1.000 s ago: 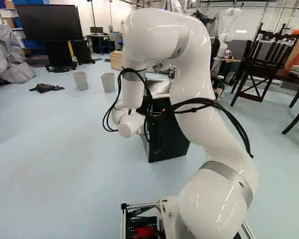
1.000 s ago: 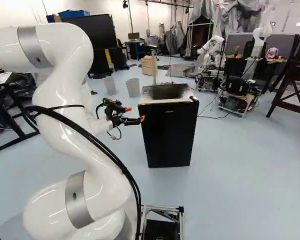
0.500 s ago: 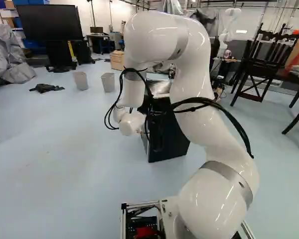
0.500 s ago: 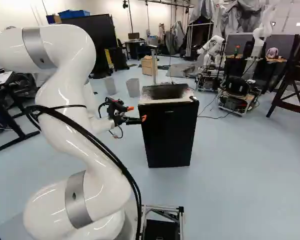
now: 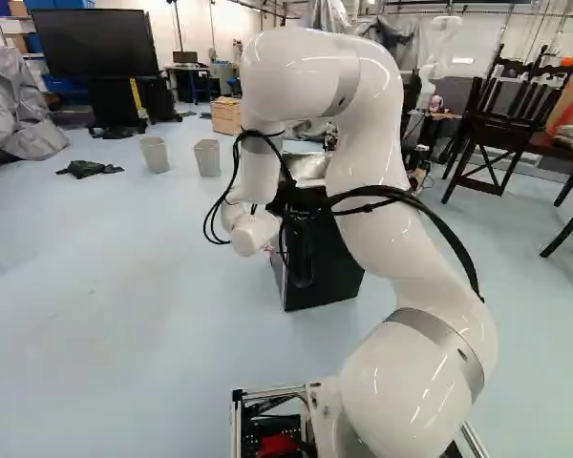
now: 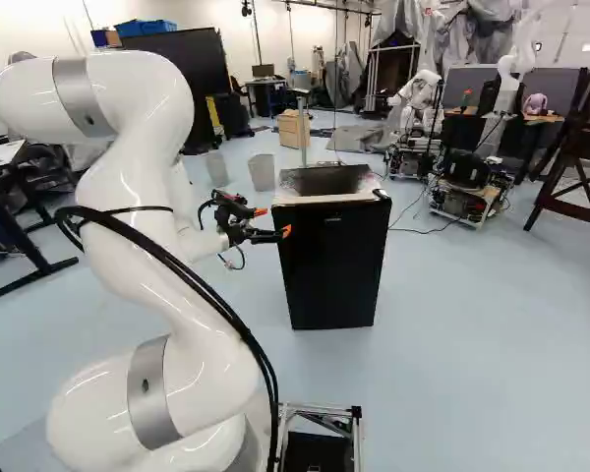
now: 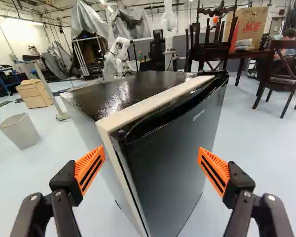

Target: Grab a drink from the fridge

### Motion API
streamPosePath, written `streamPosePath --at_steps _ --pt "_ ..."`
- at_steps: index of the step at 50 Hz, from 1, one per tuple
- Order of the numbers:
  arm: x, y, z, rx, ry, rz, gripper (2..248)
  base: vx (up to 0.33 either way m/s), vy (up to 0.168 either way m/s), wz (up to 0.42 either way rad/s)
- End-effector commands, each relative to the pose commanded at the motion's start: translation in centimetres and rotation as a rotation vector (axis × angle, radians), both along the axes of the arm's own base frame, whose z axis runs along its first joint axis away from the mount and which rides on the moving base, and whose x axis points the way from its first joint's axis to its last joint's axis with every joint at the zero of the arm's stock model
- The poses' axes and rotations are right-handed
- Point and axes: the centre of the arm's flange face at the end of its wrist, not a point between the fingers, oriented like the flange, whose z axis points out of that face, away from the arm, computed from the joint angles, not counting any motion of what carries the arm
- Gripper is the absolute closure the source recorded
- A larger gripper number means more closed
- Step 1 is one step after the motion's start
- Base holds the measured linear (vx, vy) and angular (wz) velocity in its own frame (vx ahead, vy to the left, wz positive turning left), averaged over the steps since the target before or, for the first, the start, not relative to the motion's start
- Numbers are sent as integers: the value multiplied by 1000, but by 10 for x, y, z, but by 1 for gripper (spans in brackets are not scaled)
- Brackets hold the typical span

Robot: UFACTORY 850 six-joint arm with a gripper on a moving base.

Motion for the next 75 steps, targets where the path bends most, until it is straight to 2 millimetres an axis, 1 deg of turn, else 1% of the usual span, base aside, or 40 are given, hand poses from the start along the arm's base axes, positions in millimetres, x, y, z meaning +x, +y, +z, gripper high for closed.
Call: streamPosePath --at_steps 33,75 --pt "13 -5 -1 6 -12 -22 3 0 0 0" --pt "15 -8 -1 7 -13 -28 3 0 0 0"
